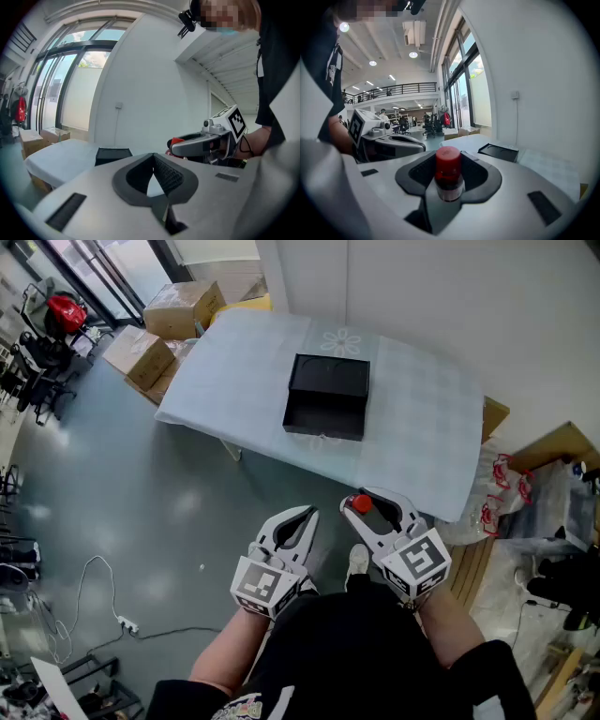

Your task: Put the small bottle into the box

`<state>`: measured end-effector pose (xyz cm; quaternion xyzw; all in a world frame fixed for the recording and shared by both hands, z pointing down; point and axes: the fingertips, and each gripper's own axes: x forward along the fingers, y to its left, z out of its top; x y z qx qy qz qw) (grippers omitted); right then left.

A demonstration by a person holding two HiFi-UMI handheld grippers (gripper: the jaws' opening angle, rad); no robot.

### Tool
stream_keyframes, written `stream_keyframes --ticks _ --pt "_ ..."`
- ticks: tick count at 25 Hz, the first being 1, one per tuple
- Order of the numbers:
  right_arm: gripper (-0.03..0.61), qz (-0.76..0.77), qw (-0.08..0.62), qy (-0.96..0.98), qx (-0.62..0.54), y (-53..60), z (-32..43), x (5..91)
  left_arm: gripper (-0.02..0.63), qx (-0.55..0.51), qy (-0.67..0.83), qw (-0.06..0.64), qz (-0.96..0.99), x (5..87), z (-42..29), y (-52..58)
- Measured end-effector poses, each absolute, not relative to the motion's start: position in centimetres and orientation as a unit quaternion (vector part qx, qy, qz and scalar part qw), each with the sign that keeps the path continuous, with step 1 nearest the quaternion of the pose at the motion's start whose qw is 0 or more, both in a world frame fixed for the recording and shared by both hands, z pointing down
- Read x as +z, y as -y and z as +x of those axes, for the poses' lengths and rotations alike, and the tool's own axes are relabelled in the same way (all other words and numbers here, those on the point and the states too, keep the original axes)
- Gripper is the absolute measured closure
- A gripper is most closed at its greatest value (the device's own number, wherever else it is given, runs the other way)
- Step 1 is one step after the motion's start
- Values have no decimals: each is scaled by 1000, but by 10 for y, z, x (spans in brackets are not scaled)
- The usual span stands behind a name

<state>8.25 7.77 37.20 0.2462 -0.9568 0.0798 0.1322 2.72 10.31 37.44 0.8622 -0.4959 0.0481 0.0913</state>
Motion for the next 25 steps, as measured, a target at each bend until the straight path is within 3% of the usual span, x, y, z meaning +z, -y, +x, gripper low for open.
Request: stream_keyframes --ticks 25 --pt "418 229 123 962 84 -102 34 364 606 43 509 96 854 372 -19 -133"
